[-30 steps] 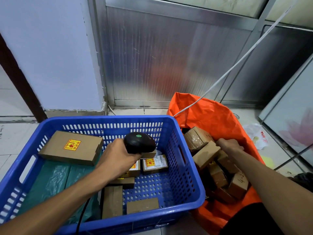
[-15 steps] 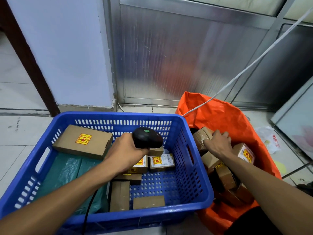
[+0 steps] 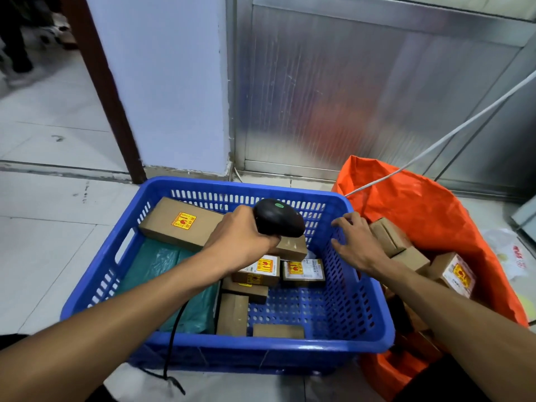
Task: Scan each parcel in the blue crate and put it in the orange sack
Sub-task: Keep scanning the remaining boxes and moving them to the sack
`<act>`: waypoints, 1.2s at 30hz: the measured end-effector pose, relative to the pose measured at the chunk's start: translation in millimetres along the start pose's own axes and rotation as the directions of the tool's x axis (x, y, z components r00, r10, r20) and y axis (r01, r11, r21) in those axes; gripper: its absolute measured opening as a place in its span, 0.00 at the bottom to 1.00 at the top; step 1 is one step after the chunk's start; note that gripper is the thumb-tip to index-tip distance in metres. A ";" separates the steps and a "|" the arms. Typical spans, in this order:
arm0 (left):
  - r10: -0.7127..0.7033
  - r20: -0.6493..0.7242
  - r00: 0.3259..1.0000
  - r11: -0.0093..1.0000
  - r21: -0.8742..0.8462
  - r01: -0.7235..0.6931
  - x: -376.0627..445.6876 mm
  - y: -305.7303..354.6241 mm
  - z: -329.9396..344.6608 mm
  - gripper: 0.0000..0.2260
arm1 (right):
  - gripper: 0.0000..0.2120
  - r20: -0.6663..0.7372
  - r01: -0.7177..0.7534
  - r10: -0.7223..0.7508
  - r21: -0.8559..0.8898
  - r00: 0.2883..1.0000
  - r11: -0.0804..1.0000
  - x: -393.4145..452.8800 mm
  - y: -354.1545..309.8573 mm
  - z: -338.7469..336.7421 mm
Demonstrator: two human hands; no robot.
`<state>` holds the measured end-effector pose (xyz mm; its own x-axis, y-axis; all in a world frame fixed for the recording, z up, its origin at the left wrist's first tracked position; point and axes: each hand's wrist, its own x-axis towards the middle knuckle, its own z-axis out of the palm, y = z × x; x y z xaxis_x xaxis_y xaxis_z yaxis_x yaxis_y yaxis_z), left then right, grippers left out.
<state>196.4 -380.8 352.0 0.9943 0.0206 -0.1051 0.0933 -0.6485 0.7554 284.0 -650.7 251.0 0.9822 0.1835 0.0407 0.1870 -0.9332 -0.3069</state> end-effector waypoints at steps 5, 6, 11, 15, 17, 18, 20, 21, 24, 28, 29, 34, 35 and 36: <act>0.004 -0.029 1.000 1.000 0.006 -0.004 -9.8 2.6 -13.1 0.08 | 0.16 -0.005 0.258 -0.258 0.029 0.966 0.966 -5.4 -29.0 10.9; 0.008 -0.038 0.999 1.000 0.004 -0.007 -11.4 2.4 -15.6 0.08 | 0.15 -0.002 0.285 -0.285 0.024 0.959 0.958 -7.5 -35.0 12.6; -0.002 -0.086 0.996 0.999 -0.037 -0.001 -23.2 -9.0 -28.4 0.08 | 0.16 0.088 0.389 -0.388 0.010 0.917 0.921 -15.8 -49.4 29.4; -0.066 -0.158 0.985 0.995 -0.081 0.054 -30.6 -30.2 -45.5 0.07 | 0.19 0.225 0.393 -0.381 -0.014 0.897 0.919 -20.8 -64.1 46.1; -0.103 -0.208 0.973 0.991 -0.110 0.081 -31.9 -41.3 -56.0 0.07 | 0.24 0.296 0.328 -0.311 -0.007 0.903 0.945 -19.3 -79.0 59.5; -0.124 -0.214 0.969 0.987 -0.128 0.098 -33.1 -47.2 -60.7 0.08 | 0.27 0.318 0.267 -0.261 0.026 0.912 0.963 -18.0 -88.2 67.7; -0.175 -0.214 0.961 0.978 -0.150 0.144 -36.0 -57.1 -70.2 0.09 | 0.33 0.352 0.132 -0.166 0.119 0.921 0.984 -12.7 -107.8 84.4; -0.200 -0.223 0.954 0.972 -0.169 0.164 -36.8 -62.1 -74.5 0.12 | 0.36 0.377 0.078 -0.133 0.157 0.917 0.985 -8.6 -117.9 91.8; -0.251 -0.248 0.936 0.952 -0.236 0.192 -39.8 -74.3 -86.7 0.11 | 0.48 0.429 -0.013 -0.088 0.228 0.899 0.974 11.2 -148.7 107.5; -0.282 -0.270 0.921 0.932 -0.303 0.196 -48.0 -84.8 -103.4 0.06 | 0.57 0.412 0.012 -0.093 0.194 0.907 0.981 47.3 -183.7 114.7; -0.283 -0.271 0.920 0.929 -0.316 0.193 -50.5 -87.2 -107.7 0.07 | 0.57 0.406 0.022 -0.091 0.173 0.909 0.985 54.8 -190.6 115.4; -0.308 -0.269 0.913 0.912 -0.358 0.202 -59.0 -103.2 -124.2 0.05 | 0.60 0.425 0.052 -0.084 0.088 0.901 0.995 87.0 -212.0 128.4; -0.314 -0.272 0.910 0.909 -0.364 0.205 -59.4 -104.7 -126.3 0.05 | 0.61 0.432 0.060 -0.086 0.075 0.898 0.995 92.3 -214.8 132.7; -0.317 -0.275 0.907 0.906 -0.370 0.205 -59.3 -104.9 -128.3 0.05 | 0.62 0.438 0.067 -0.088 0.064 0.895 0.996 97.1 -217.6 137.8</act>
<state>134.4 -216.3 362.0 0.8871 0.4340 -0.1569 0.3073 -0.3020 0.9024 336.1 -387.2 190.8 0.8543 0.3816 -0.3528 0.2506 -0.8972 -0.3637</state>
